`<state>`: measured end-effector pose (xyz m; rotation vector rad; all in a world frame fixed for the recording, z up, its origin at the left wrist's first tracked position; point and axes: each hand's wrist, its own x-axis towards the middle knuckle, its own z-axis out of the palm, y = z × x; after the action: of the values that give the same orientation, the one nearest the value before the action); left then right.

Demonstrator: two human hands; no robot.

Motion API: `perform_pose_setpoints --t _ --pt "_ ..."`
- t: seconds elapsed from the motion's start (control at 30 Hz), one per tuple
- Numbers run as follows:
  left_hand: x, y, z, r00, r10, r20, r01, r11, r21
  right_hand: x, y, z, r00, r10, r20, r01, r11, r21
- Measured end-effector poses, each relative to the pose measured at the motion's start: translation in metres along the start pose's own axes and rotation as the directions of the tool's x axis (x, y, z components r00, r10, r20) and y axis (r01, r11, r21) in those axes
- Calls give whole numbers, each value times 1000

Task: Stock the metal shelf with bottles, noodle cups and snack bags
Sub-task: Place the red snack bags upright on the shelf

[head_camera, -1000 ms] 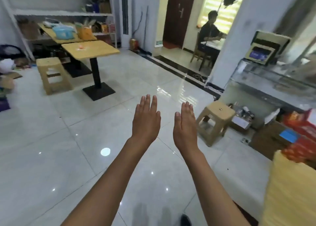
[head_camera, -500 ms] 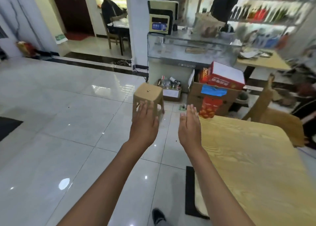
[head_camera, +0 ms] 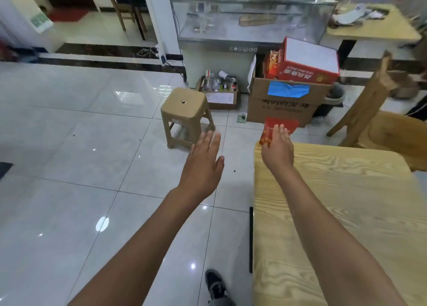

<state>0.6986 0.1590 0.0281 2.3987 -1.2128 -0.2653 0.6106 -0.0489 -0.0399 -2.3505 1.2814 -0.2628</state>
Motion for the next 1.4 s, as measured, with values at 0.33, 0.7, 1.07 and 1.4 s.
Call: perform_pose_setpoints --t 0.33,0.7,1.07,1.4 --pt "35 -19 14 997 -83 9 83 996 -21 87 29 3 990 140 25 -130 963 -237" --pt "29 -43 10 984 -177 16 177 979 -103 58 -12 14 994 -108 -14 106 989 -100" --pt "-88 -183 -62 815 -566 -123 505 798 -329 -80 -253 54 736 -543 405 250 773 583" --pt "-393 -277 -186 227 -850 -475 549 514 -659 -355 -482 112 155 -889 432 412 455 789"
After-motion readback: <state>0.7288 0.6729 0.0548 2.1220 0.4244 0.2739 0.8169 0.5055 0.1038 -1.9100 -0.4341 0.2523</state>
